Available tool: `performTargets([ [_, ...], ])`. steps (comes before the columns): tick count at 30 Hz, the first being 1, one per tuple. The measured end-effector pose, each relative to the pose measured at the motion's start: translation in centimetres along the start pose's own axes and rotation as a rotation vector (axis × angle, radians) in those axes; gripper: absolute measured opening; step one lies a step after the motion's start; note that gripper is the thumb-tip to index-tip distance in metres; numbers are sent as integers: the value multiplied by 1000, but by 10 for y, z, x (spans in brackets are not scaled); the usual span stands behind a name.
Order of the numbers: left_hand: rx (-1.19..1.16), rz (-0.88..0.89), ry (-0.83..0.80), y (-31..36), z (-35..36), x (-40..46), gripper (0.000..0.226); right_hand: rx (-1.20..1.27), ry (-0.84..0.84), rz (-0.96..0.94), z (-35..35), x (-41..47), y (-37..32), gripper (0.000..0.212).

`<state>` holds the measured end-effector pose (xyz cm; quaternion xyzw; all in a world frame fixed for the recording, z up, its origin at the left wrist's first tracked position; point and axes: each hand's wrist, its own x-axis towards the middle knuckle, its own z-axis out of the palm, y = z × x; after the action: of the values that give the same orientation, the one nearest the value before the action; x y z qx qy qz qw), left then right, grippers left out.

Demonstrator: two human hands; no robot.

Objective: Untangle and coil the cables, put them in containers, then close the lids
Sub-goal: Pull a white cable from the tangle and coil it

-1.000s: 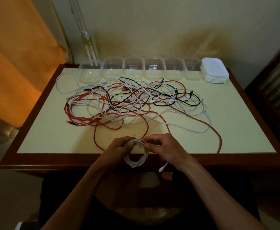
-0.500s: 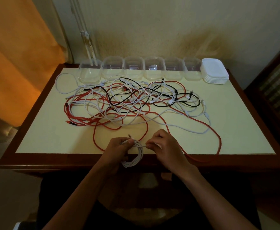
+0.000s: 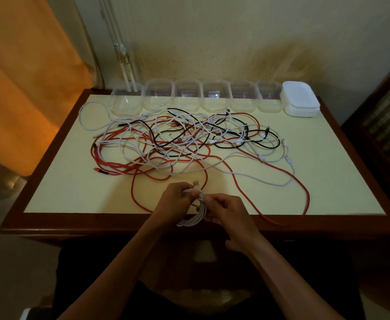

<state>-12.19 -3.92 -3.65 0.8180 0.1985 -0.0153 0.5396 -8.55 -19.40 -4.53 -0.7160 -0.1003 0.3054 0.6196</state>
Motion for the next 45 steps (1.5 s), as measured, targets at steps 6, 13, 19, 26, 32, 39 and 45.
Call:
performTargets([
  [6,187,94,-10,-8,10,6,13,1,45,7,3,2,8,46],
  [13,-537,-78,-249,-7,-3,5,25,759,-94,105,11,4,2,53],
  [19,42,313,434,-10,4,8,24,753,-87,119,8,6,1,47],
  [26,428,237,450,-10,5,-2,52,593,64,123,4,8,-3,45],
  [32,253,-82,103,-3,1,13,16,455,91,105,13,6,0,37],
  [39,-67,51,-83,2,1,-7,16,-119,116,96,1,6,-13,19],
  [45,-321,129,-192,-6,5,-18,14,-120,270,159,1,11,-11,23],
])
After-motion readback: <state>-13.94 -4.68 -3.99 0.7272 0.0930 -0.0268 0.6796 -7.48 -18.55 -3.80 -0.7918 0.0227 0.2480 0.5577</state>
